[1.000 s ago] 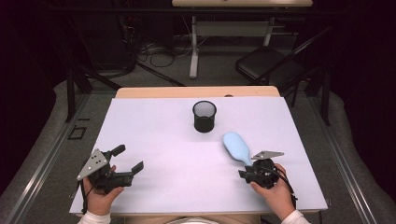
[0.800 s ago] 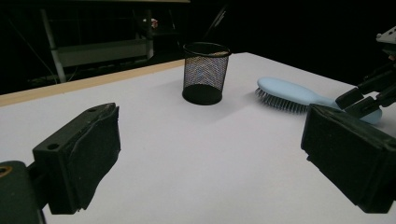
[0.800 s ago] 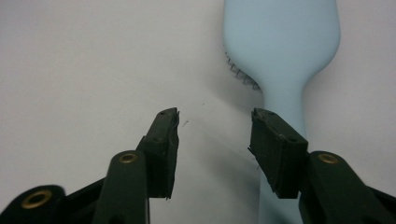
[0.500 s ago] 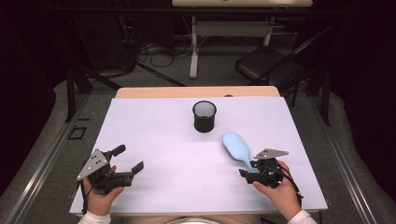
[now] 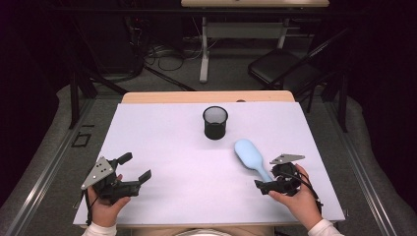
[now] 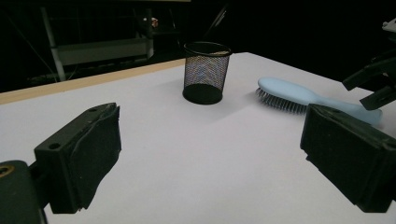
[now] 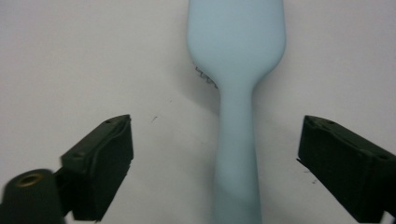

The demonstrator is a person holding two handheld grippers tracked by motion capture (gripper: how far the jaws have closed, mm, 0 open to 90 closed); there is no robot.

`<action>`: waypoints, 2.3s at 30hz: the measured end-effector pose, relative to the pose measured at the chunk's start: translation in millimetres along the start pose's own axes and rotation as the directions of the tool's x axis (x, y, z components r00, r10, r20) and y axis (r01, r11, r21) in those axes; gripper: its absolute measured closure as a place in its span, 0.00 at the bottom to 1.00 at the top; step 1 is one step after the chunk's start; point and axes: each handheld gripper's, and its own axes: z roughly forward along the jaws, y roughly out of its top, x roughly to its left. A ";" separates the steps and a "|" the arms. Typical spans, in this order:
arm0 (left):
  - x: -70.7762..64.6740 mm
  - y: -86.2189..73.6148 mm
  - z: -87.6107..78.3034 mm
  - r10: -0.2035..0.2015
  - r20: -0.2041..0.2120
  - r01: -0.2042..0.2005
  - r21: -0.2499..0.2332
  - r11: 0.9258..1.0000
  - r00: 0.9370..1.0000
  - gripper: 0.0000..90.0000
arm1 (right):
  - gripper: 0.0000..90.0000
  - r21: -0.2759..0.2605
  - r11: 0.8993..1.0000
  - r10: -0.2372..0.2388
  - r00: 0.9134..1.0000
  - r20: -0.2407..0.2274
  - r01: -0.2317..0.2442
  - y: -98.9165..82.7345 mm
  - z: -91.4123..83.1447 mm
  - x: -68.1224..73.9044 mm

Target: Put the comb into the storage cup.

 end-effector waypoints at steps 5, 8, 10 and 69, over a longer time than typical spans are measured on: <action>1.0 -0.2 1.0 0.001 0.001 -0.001 0.002 1.000 1.000 0.06 | 0.00 0.024 0.999 0.024 1.000 0.014 -0.024 3.4 0.7 -2.9; 0.9 -0.2 1.2 0.001 0.002 -0.001 0.005 1.000 1.000 0.06 | 0.00 0.022 0.999 0.028 0.999 0.019 -0.029 5.3 1.3 -3.5; 0.8 -0.2 1.1 0.002 0.002 -0.002 0.004 1.000 1.000 0.06 | 0.00 0.031 0.999 0.016 1.000 0.021 -0.016 6.3 1.3 -3.7; -0.6 -0.6 1.1 0.004 0.002 -0.004 0.007 1.000 1.000 0.06 | 0.44 0.233 0.972 -0.043 0.999 0.023 0.037 32.5 41.2 -15.8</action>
